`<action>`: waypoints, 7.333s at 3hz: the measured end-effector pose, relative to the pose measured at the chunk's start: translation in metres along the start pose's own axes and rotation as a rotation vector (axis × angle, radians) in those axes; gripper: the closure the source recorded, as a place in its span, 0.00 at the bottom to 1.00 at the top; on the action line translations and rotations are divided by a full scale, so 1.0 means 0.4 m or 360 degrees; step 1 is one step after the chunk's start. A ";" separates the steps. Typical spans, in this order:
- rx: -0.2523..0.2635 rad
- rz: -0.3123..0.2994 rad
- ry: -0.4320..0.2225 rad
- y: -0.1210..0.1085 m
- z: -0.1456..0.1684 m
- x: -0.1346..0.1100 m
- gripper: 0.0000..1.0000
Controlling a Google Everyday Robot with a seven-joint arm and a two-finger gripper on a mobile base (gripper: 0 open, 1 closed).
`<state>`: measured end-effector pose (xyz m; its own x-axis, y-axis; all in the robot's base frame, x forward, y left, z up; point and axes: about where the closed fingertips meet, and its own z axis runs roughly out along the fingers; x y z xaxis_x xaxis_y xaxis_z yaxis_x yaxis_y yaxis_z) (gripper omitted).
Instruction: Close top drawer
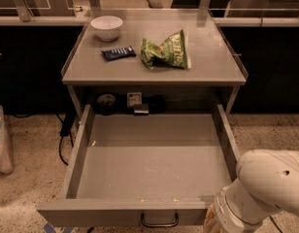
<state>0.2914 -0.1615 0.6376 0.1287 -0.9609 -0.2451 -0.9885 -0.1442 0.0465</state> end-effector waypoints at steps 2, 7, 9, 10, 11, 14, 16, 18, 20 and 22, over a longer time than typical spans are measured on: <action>0.0001 0.0001 0.0001 -0.001 0.002 0.000 0.59; 0.0028 -0.0037 0.0051 -0.047 0.012 0.000 0.00; 0.0067 -0.0084 0.0105 -0.123 0.026 0.000 0.00; 0.0072 -0.0092 0.0132 -0.134 0.031 0.002 0.00; 0.0087 -0.0125 0.0171 -0.183 0.039 0.003 0.00; 0.0165 -0.0197 0.0216 -0.330 0.061 0.027 0.00; 0.0361 -0.0256 0.0252 -0.495 0.007 0.031 0.00; 0.0373 -0.0257 0.0211 -0.521 0.032 0.046 0.00; 0.0418 -0.0345 0.0186 -0.649 0.059 0.044 0.00; 0.0428 -0.0408 0.0126 -0.691 0.069 0.038 0.00</action>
Offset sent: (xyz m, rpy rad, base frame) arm 0.0005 0.0002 -0.0008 -0.0007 -0.0003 -0.0005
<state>0.5644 -0.1300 0.5944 0.3698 -0.9186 -0.1396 -0.9078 -0.3252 -0.2648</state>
